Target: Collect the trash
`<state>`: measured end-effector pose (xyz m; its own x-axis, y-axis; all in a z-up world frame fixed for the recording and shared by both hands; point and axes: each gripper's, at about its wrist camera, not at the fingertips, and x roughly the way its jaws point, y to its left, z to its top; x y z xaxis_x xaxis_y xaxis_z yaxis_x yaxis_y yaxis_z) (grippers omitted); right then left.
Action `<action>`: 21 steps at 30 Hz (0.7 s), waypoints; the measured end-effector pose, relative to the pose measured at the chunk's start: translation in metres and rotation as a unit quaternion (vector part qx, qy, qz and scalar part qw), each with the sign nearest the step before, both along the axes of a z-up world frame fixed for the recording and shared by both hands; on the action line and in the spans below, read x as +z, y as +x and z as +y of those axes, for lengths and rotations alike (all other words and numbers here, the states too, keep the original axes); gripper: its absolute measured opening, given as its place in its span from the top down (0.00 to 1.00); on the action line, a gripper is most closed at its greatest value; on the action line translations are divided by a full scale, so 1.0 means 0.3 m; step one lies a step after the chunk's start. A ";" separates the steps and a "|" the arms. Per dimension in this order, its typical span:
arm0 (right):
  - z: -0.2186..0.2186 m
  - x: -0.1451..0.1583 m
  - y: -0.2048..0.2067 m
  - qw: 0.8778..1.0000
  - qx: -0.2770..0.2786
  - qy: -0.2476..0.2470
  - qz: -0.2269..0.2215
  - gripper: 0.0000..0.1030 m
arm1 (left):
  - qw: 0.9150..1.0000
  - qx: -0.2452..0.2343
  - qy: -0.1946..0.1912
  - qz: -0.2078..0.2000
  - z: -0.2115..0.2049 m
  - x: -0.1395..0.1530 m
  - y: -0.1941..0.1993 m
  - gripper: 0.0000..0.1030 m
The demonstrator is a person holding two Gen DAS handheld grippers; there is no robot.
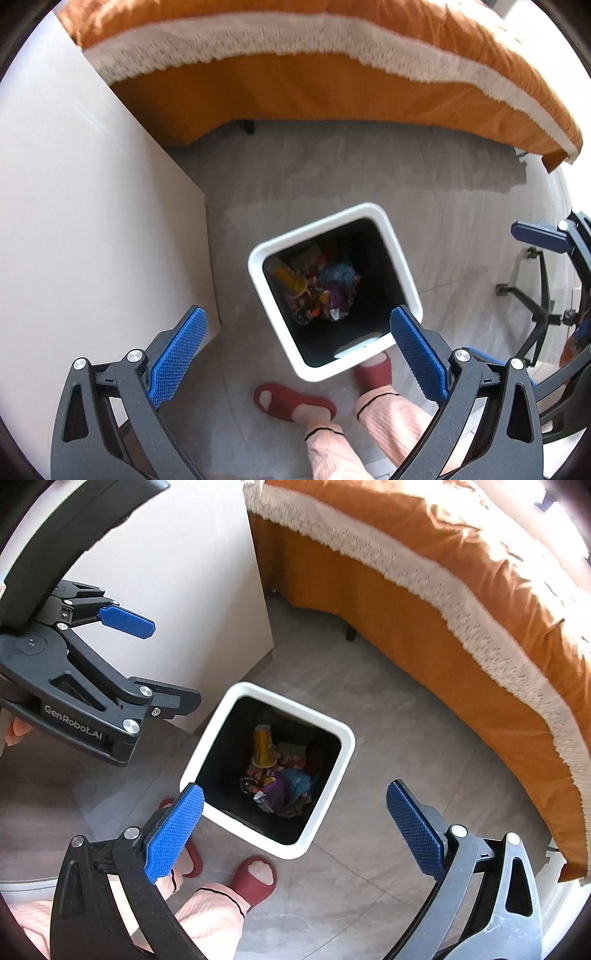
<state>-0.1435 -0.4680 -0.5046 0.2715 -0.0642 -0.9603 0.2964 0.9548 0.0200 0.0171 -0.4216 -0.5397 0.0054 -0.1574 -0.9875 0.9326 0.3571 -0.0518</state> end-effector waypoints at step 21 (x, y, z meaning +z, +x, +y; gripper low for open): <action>-0.037 0.786 -0.129 0.981 -0.077 -0.010 -0.179 0.04 | 0.979 0.109 -0.137 -0.105 0.174 0.835 -0.120 0.05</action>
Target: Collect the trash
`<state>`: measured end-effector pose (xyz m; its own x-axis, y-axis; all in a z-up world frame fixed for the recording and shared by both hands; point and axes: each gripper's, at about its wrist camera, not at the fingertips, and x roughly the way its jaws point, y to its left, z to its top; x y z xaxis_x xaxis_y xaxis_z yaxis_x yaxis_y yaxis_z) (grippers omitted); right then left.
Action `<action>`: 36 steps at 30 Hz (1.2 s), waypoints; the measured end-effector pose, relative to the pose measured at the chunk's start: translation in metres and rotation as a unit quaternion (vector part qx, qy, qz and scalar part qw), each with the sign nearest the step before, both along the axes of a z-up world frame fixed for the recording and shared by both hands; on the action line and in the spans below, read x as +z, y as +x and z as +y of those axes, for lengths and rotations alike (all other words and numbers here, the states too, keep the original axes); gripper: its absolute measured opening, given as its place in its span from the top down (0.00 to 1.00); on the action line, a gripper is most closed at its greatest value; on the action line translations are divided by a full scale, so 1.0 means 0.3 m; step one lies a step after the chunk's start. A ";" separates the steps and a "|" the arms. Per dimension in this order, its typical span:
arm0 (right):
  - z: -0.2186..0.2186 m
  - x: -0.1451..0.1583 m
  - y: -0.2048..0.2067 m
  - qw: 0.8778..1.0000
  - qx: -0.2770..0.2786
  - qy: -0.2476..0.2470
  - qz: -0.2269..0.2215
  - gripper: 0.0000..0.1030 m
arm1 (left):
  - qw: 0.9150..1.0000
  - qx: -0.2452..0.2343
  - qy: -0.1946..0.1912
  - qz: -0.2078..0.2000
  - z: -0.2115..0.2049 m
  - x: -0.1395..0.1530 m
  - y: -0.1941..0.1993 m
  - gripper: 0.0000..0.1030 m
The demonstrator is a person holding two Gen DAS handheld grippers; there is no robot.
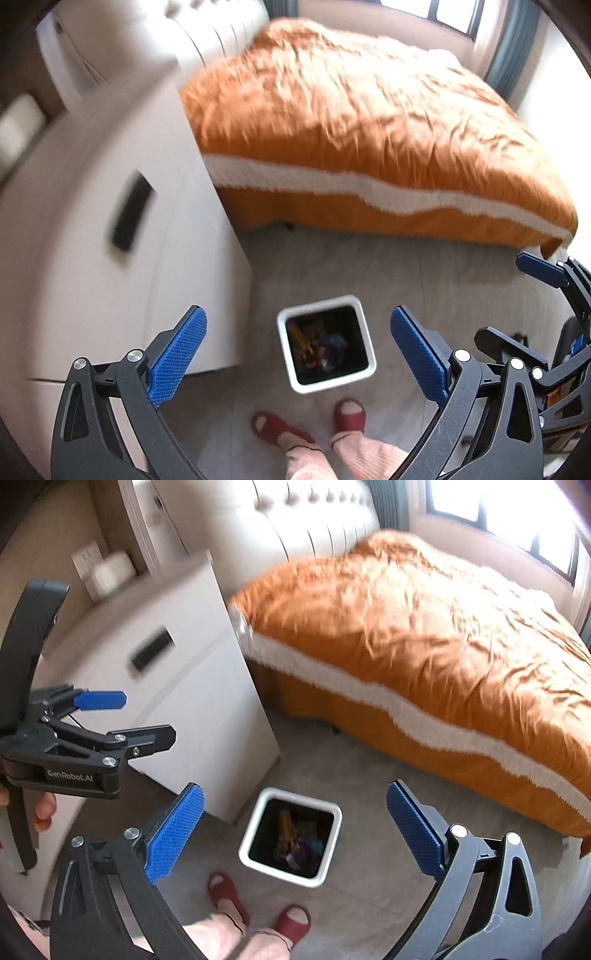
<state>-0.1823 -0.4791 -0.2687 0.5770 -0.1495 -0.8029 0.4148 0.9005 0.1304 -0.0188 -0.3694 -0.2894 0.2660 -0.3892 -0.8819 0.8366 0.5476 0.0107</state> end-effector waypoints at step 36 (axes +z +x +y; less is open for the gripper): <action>0.972 0.784 0.420 0.961 0.158 -0.051 -0.222 0.04 | 0.902 0.354 -0.155 -0.192 1.315 0.866 0.126 0.05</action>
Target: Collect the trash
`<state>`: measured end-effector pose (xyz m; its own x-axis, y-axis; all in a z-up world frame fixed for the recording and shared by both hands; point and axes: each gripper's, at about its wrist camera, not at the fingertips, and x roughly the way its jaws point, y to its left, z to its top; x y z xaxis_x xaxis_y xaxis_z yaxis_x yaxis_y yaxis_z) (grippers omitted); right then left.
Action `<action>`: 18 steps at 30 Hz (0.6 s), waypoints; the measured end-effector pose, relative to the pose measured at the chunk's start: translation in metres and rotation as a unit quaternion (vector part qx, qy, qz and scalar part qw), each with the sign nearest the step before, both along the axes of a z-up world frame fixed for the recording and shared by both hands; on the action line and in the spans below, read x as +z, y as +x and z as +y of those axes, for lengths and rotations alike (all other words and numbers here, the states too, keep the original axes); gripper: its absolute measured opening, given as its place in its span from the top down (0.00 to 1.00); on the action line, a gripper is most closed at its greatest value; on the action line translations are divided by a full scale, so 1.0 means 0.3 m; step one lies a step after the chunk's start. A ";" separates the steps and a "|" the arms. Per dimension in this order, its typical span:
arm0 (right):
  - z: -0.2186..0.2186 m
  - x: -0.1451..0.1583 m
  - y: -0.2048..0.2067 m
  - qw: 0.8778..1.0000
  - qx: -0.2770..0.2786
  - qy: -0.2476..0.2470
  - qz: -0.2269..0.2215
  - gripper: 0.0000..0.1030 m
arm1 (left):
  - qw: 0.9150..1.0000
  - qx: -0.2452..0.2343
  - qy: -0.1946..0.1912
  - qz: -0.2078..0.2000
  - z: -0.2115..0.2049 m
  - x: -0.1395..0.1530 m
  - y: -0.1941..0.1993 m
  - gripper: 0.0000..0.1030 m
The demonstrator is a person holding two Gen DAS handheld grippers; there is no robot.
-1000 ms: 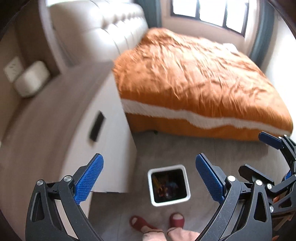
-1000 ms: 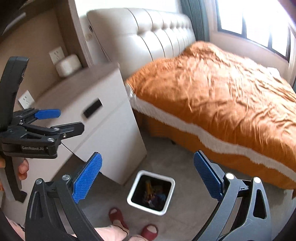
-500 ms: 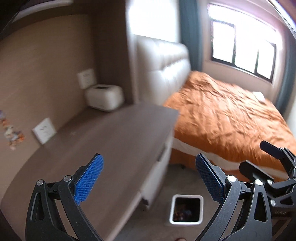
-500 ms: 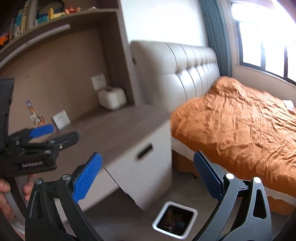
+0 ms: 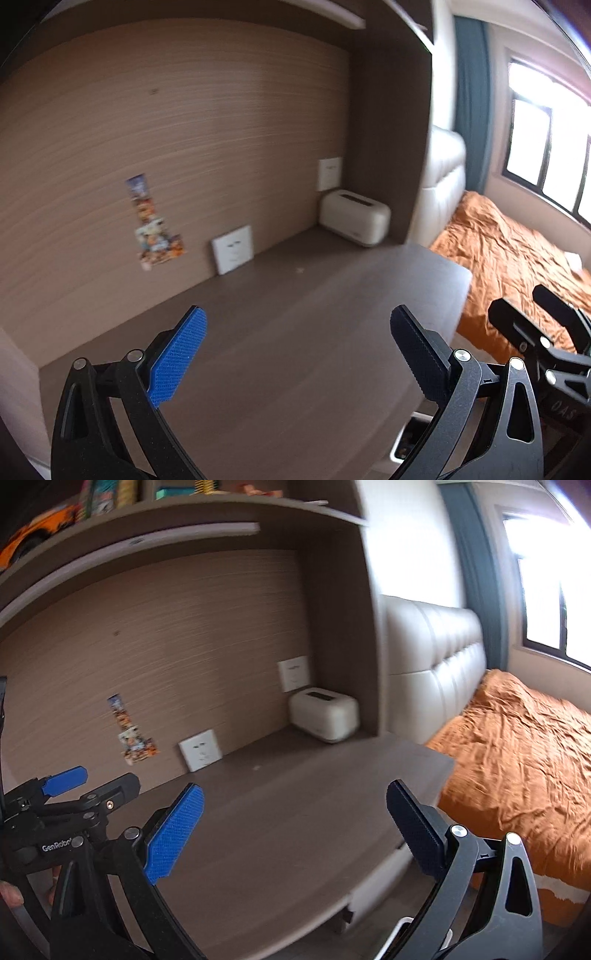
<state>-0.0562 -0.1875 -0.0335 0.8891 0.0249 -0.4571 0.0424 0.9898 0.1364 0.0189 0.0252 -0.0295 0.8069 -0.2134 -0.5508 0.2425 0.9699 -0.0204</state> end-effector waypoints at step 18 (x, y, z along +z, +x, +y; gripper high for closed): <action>0.241 0.030 0.110 1.000 0.022 0.000 0.010 0.04 | 0.999 0.020 0.028 -0.015 0.204 0.023 0.068 0.05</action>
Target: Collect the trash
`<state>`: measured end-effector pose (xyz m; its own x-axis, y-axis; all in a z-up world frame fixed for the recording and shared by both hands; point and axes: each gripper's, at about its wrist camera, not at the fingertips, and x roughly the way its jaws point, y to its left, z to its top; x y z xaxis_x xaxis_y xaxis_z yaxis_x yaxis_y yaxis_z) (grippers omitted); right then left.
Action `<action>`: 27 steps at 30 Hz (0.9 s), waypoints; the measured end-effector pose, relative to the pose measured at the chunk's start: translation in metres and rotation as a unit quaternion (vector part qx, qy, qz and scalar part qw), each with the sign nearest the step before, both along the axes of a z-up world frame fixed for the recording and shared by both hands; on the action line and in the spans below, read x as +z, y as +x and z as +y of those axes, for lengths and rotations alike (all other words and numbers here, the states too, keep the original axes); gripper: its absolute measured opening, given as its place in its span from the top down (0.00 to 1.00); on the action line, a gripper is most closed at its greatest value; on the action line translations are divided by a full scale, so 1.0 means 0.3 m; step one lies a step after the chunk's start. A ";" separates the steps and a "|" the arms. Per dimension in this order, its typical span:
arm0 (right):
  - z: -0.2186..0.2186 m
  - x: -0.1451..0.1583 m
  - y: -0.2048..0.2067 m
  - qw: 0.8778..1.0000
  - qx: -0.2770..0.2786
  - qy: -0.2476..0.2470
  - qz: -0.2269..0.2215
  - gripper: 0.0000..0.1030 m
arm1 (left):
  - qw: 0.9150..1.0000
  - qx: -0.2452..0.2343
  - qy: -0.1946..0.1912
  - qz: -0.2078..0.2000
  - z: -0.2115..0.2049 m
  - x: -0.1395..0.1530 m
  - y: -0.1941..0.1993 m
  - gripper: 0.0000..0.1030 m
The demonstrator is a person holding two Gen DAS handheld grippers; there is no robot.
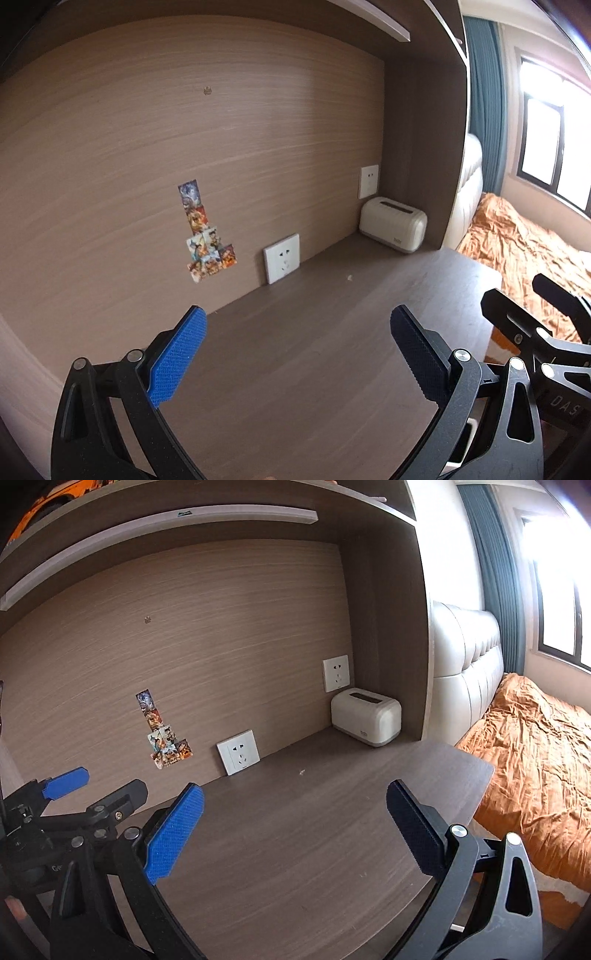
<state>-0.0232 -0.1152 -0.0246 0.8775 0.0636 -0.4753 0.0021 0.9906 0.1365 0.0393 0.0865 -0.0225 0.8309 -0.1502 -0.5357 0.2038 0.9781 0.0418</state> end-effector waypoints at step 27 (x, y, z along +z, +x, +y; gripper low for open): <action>0.063 0.014 0.072 0.999 -0.031 -0.006 -0.003 0.04 | 1.000 0.004 -0.002 0.001 0.040 -0.008 0.101 0.05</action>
<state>-0.0017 -0.0964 -0.0204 0.8826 0.0026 -0.4701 0.0635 0.9902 0.1247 0.0697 0.0985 -0.0249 0.8311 -0.1455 -0.5367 0.1964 0.9798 0.0384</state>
